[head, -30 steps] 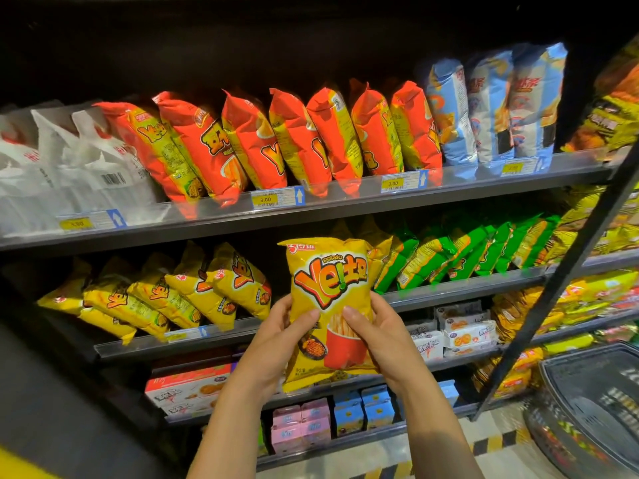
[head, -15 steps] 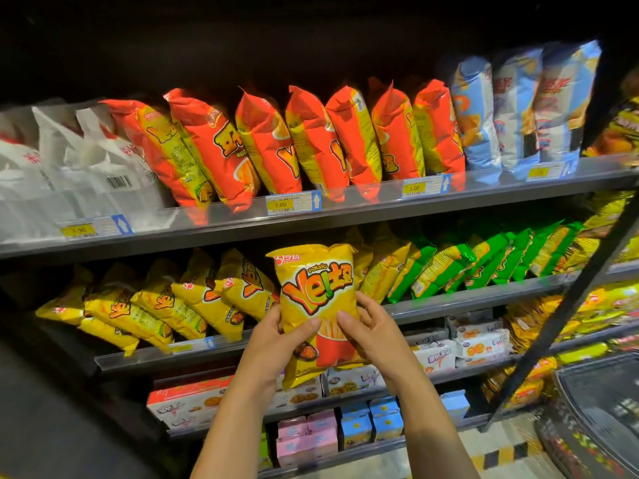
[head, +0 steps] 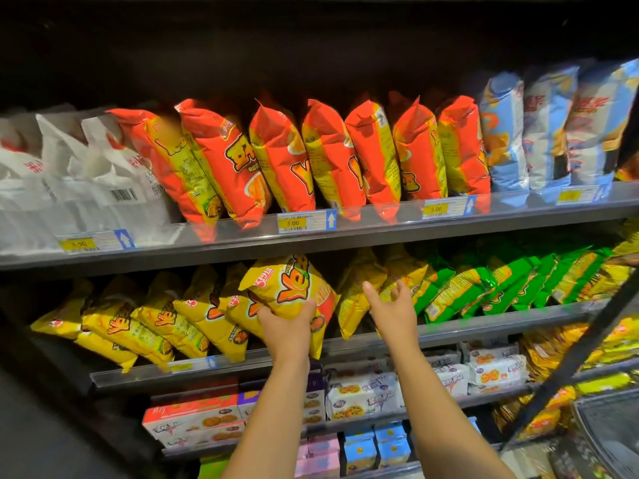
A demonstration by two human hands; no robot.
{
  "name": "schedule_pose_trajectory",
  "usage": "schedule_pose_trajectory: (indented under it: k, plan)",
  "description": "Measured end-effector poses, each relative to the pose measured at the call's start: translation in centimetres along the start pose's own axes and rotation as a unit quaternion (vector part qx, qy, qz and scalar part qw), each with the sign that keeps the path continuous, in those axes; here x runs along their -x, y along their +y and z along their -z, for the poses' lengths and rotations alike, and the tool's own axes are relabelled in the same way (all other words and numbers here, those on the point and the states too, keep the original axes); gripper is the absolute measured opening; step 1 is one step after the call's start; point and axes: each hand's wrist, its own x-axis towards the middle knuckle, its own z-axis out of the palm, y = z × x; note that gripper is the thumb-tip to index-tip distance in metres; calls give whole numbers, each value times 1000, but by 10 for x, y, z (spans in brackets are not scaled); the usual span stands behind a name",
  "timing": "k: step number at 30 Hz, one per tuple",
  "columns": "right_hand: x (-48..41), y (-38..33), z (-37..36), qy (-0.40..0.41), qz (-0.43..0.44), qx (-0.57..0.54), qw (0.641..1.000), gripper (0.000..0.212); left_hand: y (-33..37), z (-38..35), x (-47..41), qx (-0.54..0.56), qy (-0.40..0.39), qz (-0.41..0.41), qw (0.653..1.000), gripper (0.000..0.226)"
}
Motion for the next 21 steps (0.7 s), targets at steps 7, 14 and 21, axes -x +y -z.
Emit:
schedule_pose_trajectory:
  k: [7, 14, 21]
  plan:
    - [-33, -2, -17, 65, -18, 137, 988, 68, 0, -27, -30, -61, 58, 3, 996, 83]
    - [-55, 4, -31, 88, -19, 197, 976, 38, -14, -40, -47, -125, 95, 17, 987, 92]
    - [-48, 12, -30, 92, 12, 126, 988, 30, -27, -40, -43, -155, 101, 23, 982, 101]
